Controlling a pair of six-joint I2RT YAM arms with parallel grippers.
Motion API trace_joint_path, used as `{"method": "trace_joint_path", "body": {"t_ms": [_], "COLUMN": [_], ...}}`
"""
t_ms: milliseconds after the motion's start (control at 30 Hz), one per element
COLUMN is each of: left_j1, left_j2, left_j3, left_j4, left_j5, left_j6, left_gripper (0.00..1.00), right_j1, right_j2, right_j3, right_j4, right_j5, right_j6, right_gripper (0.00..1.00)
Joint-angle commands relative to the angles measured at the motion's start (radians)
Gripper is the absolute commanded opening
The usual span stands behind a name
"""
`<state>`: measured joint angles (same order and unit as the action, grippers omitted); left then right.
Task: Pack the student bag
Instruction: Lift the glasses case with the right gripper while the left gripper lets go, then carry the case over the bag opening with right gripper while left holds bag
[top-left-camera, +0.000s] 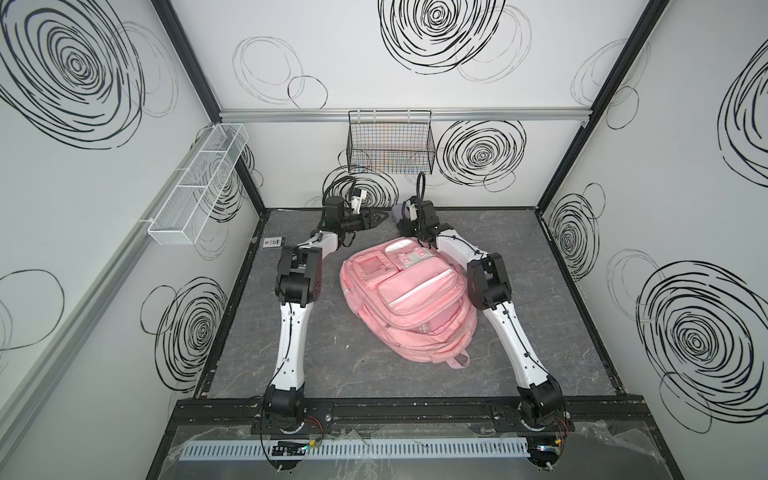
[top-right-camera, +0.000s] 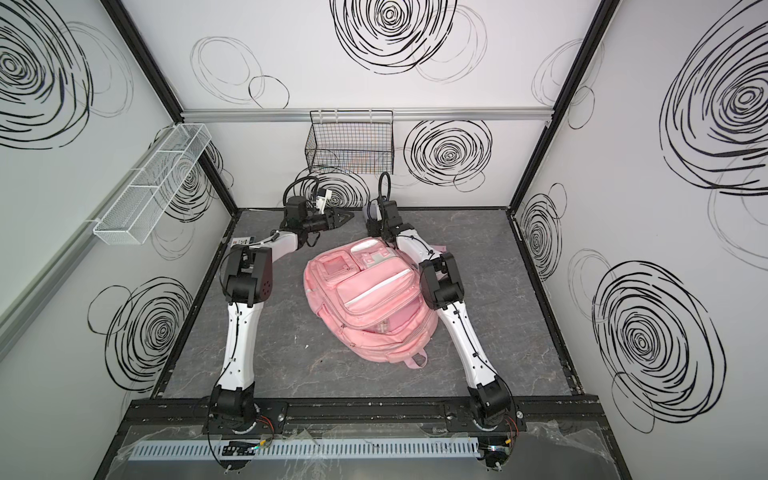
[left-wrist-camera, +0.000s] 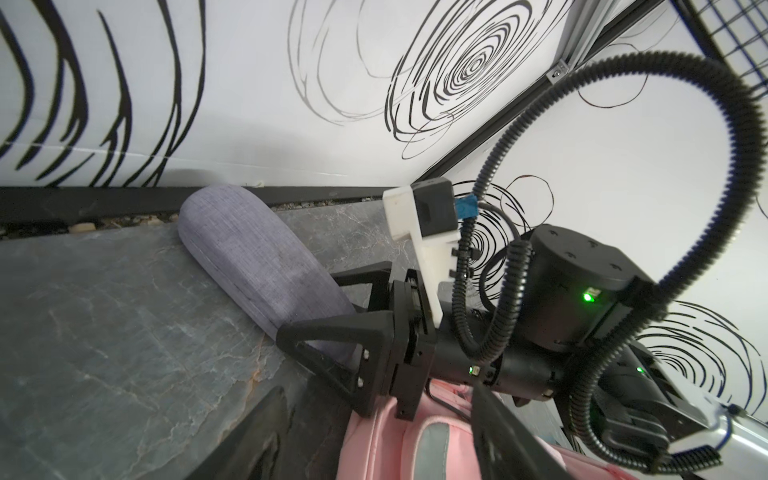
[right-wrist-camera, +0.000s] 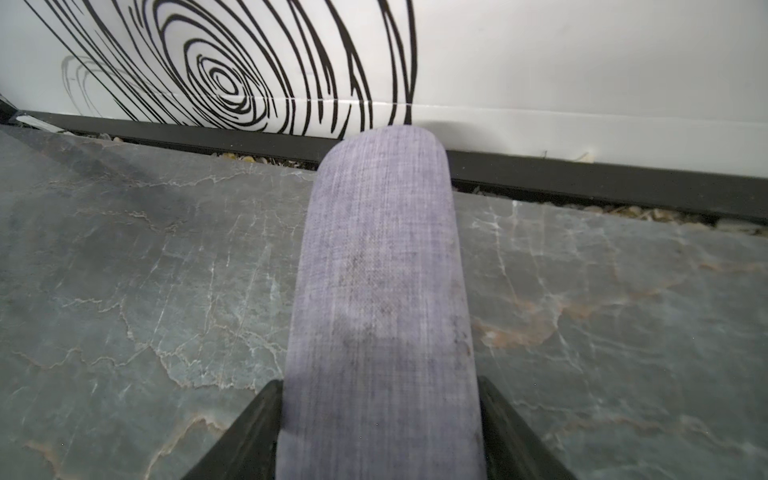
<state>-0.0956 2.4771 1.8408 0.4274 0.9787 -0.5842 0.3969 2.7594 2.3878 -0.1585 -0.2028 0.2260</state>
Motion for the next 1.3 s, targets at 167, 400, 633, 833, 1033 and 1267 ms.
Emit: {"method": "trace_joint_path", "body": {"t_ms": [167,400,633,833,1033,1267], "left_j1": [0.035,0.054,0.004,-0.147,-0.425,-0.772], "left_j2": [-0.196,-0.381,-0.589,-0.775,-0.996,-1.193], "left_j3": [-0.114,-0.285,-0.377,-0.384,-0.491,-0.73], "left_j4": [0.02,0.044,-0.101,-0.348,-0.59,-0.647], "left_j5": [-0.109,-0.234,-0.407,-0.525,-0.647,-0.796], "left_j6": [0.066,0.053,0.203,0.468,0.703,0.756], "left_gripper": [0.72,0.72,0.73,0.76,0.88,0.97], "right_j1": [-0.07,-0.152,-0.219,-0.251,-0.263,-0.264], "right_j2": [-0.335,-0.497,-0.68,-0.856,-1.09,-1.453], "right_j3": [-0.453,-0.684,-0.86,-0.965,-1.143,-1.403], "right_j4": [0.152,0.218,0.266,0.222,0.158,0.083], "right_j5": [-0.066,-0.103,-0.104,-0.099,-0.117,-0.154], "right_j6": [0.066,0.143,0.176,0.177,0.192,0.197], "right_gripper": [0.37,0.35,0.33,0.33,0.32,0.33]}}
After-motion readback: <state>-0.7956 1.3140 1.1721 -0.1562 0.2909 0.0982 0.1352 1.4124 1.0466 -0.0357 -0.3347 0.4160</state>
